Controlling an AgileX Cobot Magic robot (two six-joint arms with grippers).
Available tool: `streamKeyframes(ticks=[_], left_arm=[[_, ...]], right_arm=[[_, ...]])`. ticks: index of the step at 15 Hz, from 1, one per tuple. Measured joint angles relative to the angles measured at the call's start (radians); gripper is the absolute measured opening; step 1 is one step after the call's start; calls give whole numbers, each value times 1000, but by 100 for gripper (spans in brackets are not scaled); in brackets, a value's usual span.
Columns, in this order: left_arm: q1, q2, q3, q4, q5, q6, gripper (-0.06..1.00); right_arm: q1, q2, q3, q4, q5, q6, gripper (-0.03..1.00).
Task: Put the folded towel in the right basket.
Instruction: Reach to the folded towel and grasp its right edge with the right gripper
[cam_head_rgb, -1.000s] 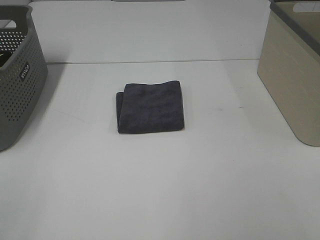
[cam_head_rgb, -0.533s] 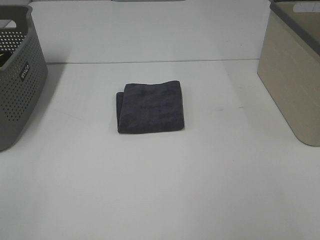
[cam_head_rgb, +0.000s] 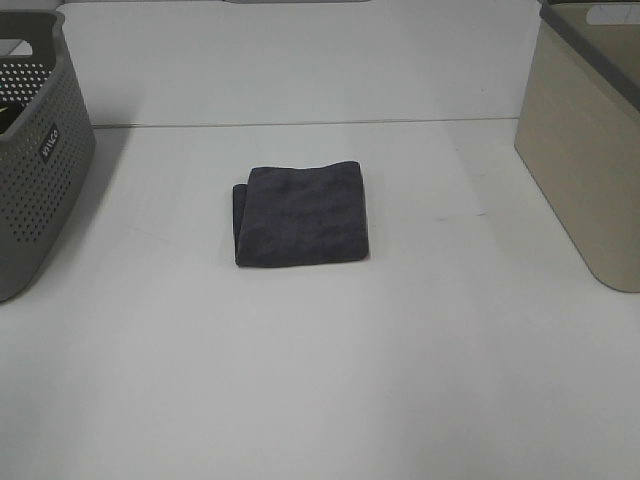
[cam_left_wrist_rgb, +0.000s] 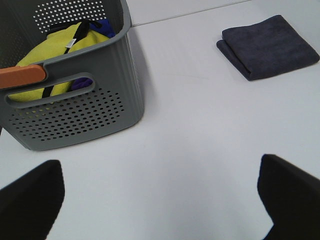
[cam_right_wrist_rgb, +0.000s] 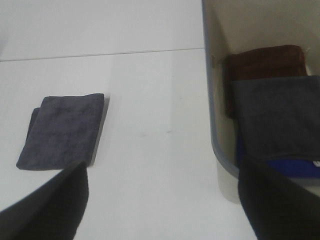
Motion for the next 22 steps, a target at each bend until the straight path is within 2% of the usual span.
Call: streamKeyframes(ticks=[2, 5, 8, 10, 14, 18, 22], left_arm=[[0, 0, 0, 0, 0, 0, 99], [0, 0, 0, 0, 0, 0, 99], [0, 0, 0, 0, 0, 0, 99], [0, 0, 0, 0, 0, 0, 99], [0, 0, 0, 0, 0, 0, 99], [0, 0, 0, 0, 0, 0, 99], [0, 0, 0, 0, 0, 0, 99]], right_arm=[[0, 172, -115, 72, 29, -52, 76], [0, 355, -258, 135, 102, -57, 76], [44, 532, -374, 132, 138, -66, 76], [135, 619, -411, 97, 137, -74, 76], [250, 779, -425, 91, 101, -75, 76], [276, 1016, -442, 200, 63, -75, 76], [276, 1214, -572, 249, 54, -75, 76]])
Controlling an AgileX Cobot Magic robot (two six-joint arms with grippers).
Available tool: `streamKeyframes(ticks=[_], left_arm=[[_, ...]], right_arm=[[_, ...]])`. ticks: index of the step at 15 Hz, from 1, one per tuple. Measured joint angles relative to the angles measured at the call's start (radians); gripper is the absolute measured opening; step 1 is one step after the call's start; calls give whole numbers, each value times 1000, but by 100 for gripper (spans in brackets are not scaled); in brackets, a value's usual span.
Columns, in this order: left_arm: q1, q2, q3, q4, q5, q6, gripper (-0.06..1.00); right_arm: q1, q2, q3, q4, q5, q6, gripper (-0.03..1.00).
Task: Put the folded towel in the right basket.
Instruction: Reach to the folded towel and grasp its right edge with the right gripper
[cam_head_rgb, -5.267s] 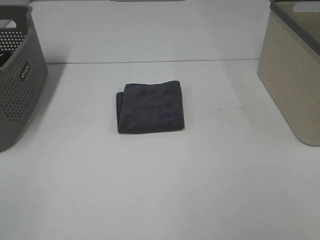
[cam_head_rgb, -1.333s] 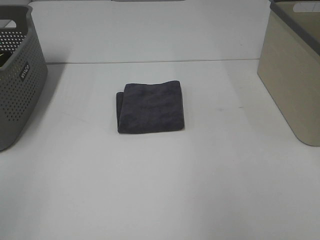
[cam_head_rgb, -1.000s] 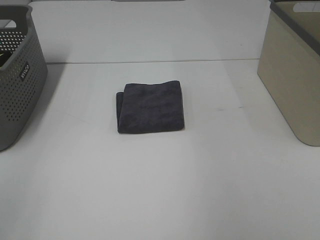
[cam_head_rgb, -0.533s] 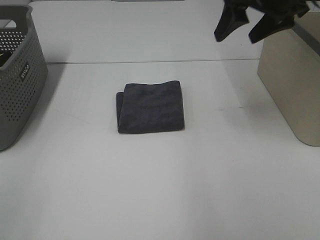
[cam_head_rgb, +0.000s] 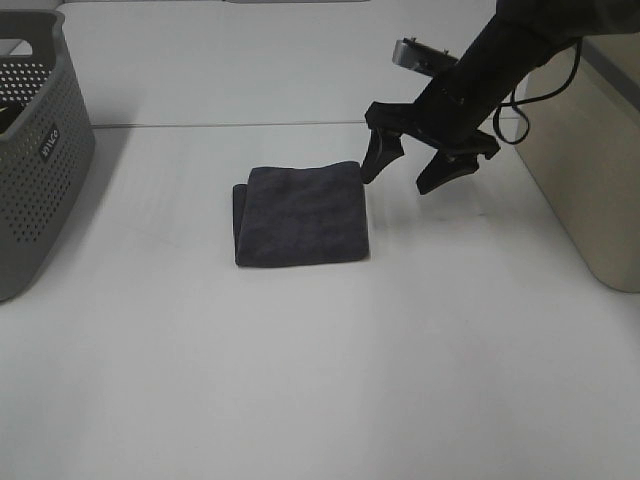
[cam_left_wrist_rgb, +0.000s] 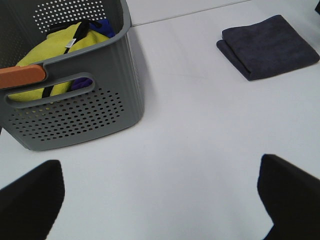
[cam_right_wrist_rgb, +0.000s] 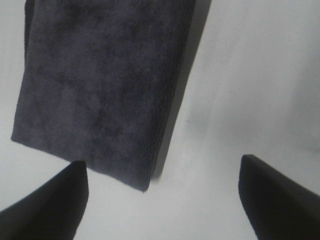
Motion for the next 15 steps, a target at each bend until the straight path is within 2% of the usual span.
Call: streamKeyframes(ticks=[6, 12, 13, 15], left_arm=[[0, 0, 0, 0, 0, 0, 99], [0, 0, 0, 0, 0, 0, 99], [0, 0, 0, 0, 0, 0, 99], [0, 0, 0, 0, 0, 0, 99]], right_arm=[[0, 231, -207, 119, 71, -32, 76], [0, 271, -228, 217, 49, -88, 76], [0, 279, -229, 247, 49, -112, 74], [0, 293, -230, 293, 47, -152, 62]])
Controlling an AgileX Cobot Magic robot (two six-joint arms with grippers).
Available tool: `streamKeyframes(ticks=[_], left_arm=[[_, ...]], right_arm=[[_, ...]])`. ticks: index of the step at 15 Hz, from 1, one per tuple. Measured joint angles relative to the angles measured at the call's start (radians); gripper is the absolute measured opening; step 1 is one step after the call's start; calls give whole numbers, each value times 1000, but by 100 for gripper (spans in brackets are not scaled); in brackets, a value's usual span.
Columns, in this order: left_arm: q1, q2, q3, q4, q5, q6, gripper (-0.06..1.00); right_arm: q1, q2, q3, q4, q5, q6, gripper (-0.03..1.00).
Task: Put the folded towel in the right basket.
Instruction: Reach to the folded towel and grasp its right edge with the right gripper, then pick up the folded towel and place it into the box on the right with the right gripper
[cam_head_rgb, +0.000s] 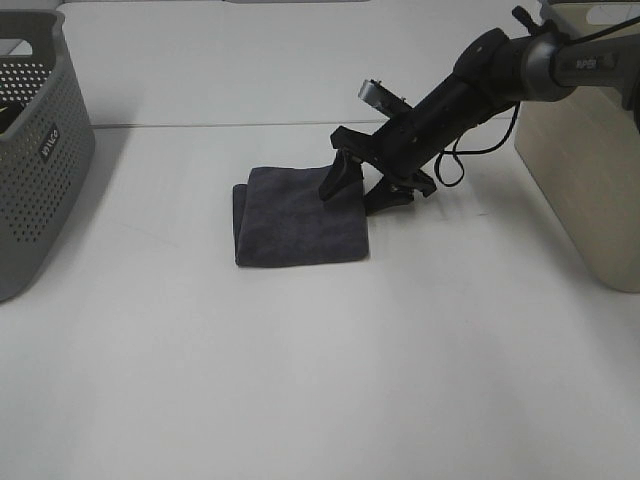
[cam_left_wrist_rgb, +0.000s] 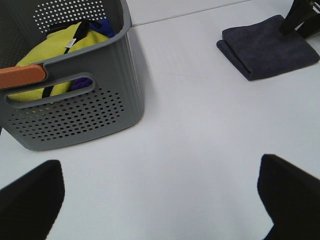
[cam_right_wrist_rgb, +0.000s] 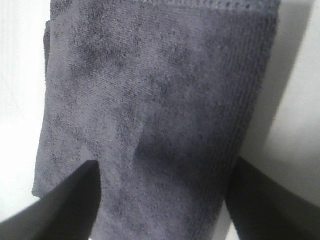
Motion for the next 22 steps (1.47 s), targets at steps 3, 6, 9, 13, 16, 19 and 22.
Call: streamKeyframes(ticks=[3, 6, 9, 13, 16, 19, 22], left_arm=[[0, 0, 0, 0, 0, 0, 99], [0, 0, 0, 0, 0, 0, 99], [0, 0, 0, 0, 0, 0, 99], [0, 0, 0, 0, 0, 0, 99], [0, 0, 0, 0, 0, 0, 99], [0, 0, 0, 0, 0, 0, 99], [0, 0, 0, 0, 0, 0, 99]], right_arm=[[0, 11, 0, 25, -6, -42, 24], [0, 11, 0, 29, -6, -54, 4], [0, -12, 0, 29, -6, -56, 4], [0, -134, 0, -9, -7, -63, 4], [0, -328, 0, -213, -10, -31, 4], [-8, -476, 0, -402, -7, 37, 3], [-88, -599, 0, -469, -3, 86, 3]])
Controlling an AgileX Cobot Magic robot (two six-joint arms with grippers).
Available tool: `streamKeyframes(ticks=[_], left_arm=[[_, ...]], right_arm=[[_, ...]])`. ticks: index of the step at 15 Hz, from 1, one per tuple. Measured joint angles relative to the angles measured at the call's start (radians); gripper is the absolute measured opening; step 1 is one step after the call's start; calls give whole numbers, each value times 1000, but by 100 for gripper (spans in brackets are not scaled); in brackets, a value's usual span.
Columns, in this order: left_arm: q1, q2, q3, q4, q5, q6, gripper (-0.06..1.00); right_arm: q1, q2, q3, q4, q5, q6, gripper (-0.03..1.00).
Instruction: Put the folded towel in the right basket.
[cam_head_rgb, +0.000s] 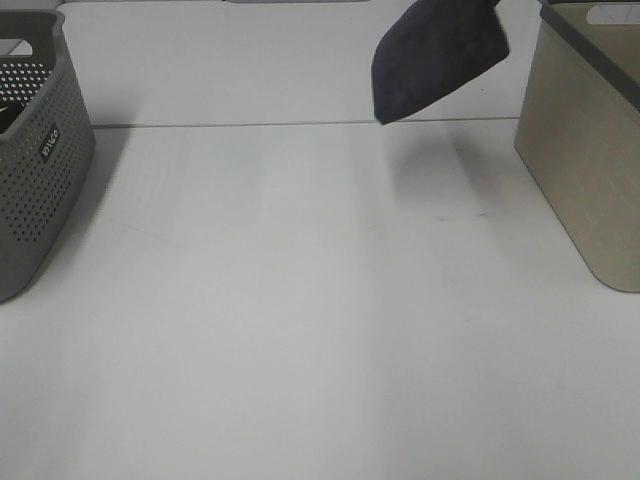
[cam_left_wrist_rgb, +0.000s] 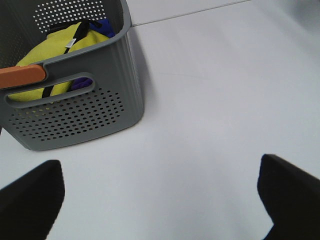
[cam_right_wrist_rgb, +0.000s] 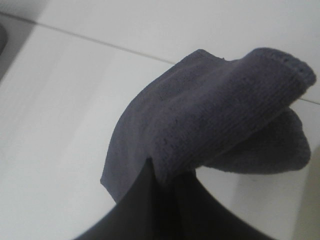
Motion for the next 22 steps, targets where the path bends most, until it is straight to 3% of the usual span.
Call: streamKeyframes(ticks=[5, 9, 15, 17, 18, 19, 22], left_arm=[[0, 0, 0, 0, 0, 0, 99], [0, 0, 0, 0, 0, 0, 99], [0, 0, 0, 0, 0, 0, 99], [0, 0, 0, 0, 0, 0, 99], [0, 0, 0, 0, 0, 0, 99], [0, 0, 0, 0, 0, 0, 99], [0, 0, 0, 0, 0, 0, 99]], right_arm=[[-257, -132, 0, -10, 44, 10, 3], [-399, -146, 0, -24, 74, 19, 3], [-435, -14, 1, -40, 138, 44, 5], [-435, 25, 3, -47, 149, 68, 19], [-435, 30, 3, -43, 150, 81, 51], [-435, 30, 3, -41, 151, 91, 65], [-435, 18, 3, 4, 174, 112, 78]])
